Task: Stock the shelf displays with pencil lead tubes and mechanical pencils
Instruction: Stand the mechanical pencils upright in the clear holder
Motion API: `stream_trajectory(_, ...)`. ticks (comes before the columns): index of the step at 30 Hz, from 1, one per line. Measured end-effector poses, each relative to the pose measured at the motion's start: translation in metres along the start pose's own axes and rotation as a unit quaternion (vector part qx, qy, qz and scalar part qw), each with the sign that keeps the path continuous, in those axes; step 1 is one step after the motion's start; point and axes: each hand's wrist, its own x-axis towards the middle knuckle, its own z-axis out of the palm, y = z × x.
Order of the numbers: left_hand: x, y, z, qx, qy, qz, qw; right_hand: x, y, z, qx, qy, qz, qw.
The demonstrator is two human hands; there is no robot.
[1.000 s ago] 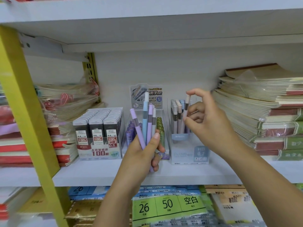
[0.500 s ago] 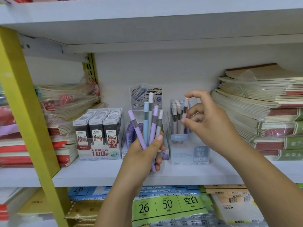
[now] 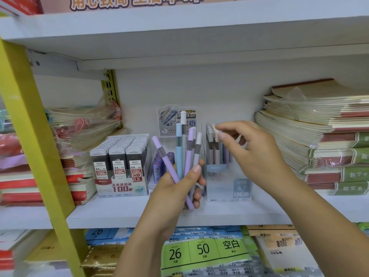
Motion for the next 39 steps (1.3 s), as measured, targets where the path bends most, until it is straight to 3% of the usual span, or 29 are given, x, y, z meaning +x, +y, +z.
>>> stream_trajectory(4, -0.002, -0.001, 0.013, 0.008, -0.023, -0.002, 1.000, -0.003, -0.019, -0.002, 0.196, -0.117, 0.084, 0.970)
stream_trajectory(6, -0.003, -0.003, 0.018, 0.010, -0.025, -0.010, 1.000, -0.004, -0.020, -0.002, 0.239, -0.132, 0.103, 0.957)
stream_trajectory(8, -0.002, -0.005, 0.018, 0.008, -0.018, -0.020, 1.000, 0.000, -0.017, -0.007, 0.266, -0.098, 0.126, 0.951)
stream_trajectory(12, -0.001, -0.005, 0.011, 0.023, 0.000, -0.023, 0.999, 0.011, -0.007, -0.026, 0.313, 0.045, 0.127, 0.940)
stream_trajectory(16, 0.001, -0.006, 0.005, 0.046, 0.023, -0.008, 0.999, 0.015, 0.003, -0.041, 0.243, 0.117, 0.063, 0.961)
stream_trajectory(22, 0.005, -0.010, 0.002, 0.051, 0.035, 0.006, 0.998, 0.013, 0.015, -0.026, 0.108, 0.047, 0.052, 0.992)
stream_trajectory(29, 0.007, -0.014, 0.000, 0.043, 0.036, 0.001, 0.998, 0.010, 0.030, -0.016, -0.037, 0.003, 0.034, 0.999)
stream_trajectory(39, 0.009, -0.018, -0.002, 0.065, 0.041, -0.007, 0.997, 0.011, 0.041, -0.016, -0.040, -0.006, 0.053, 0.998)
